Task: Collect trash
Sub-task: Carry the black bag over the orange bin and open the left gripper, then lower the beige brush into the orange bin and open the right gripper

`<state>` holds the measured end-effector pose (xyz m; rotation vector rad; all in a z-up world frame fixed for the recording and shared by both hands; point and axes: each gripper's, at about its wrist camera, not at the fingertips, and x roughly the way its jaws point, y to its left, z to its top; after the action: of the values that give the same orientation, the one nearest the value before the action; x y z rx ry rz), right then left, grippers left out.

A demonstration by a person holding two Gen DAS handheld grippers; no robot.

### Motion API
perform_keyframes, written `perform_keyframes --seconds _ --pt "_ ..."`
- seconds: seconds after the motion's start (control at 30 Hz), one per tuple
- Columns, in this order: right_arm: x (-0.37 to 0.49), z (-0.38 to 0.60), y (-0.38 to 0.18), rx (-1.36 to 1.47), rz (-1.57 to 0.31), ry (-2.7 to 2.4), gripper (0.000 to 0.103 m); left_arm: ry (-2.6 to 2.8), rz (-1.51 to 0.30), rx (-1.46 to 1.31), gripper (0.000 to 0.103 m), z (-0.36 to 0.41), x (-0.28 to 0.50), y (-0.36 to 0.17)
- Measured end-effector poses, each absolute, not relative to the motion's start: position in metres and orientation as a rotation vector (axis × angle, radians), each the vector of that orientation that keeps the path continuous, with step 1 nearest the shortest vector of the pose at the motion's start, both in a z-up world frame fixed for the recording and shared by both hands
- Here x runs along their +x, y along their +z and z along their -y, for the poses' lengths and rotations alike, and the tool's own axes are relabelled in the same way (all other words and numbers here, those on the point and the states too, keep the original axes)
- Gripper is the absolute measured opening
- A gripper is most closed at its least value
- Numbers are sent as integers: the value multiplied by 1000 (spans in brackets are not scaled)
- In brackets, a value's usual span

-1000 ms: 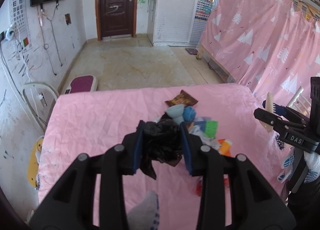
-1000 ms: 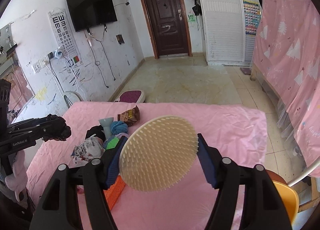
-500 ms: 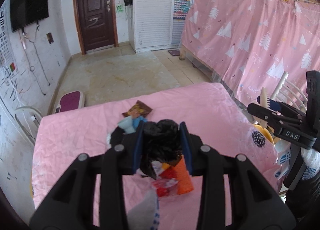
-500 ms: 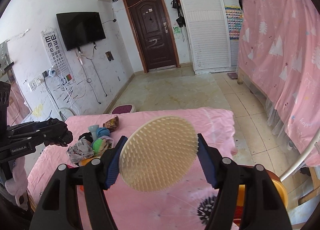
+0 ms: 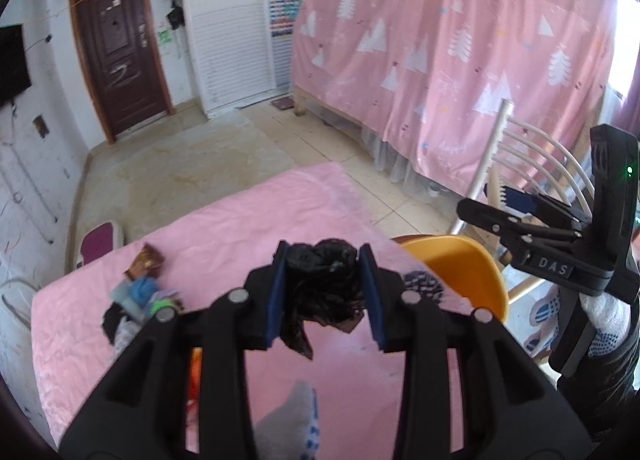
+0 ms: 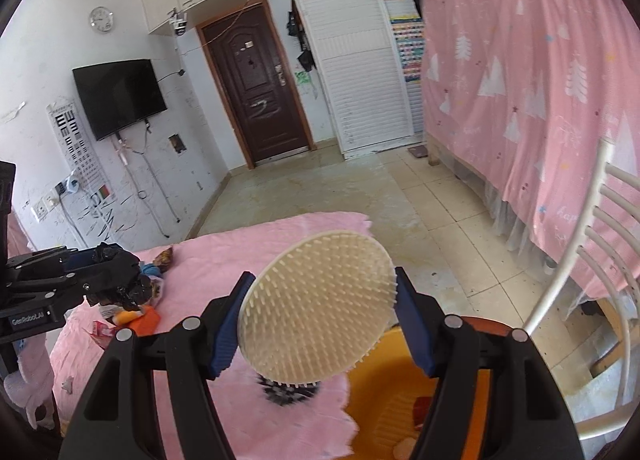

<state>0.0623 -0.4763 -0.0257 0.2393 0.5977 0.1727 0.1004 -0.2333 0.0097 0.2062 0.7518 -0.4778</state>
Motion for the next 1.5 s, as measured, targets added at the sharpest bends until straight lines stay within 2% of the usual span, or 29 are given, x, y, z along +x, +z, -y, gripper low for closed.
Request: perform_keyframes --seconds 0.5,0.57,0.63,0.67,1.03,1.13,1.5 --pt "31 565 -43 342 -550 65 59 -682 -774 375 33 368 93 -20" --pt "26 574 -45 350 -541 53 59 -707 -776 391 40 381 92 -24" --pt "24 579 -44 357 -535 43 59 -709 -784 398 73 392 92 -29" --pt "22 582 -45 362 -532 38 59 -709 -782 398 75 394 93 -30" --pt "31 570 -59 358 -590 82 61 -644 -812 399 75 382 101 -35" --pt "34 568 -58 356 -597 74 64 -636 -809 393 75 374 99 -33" --pt "44 537 -42 308 -598 103 64 -621 -780 332 75 336 94 -13"
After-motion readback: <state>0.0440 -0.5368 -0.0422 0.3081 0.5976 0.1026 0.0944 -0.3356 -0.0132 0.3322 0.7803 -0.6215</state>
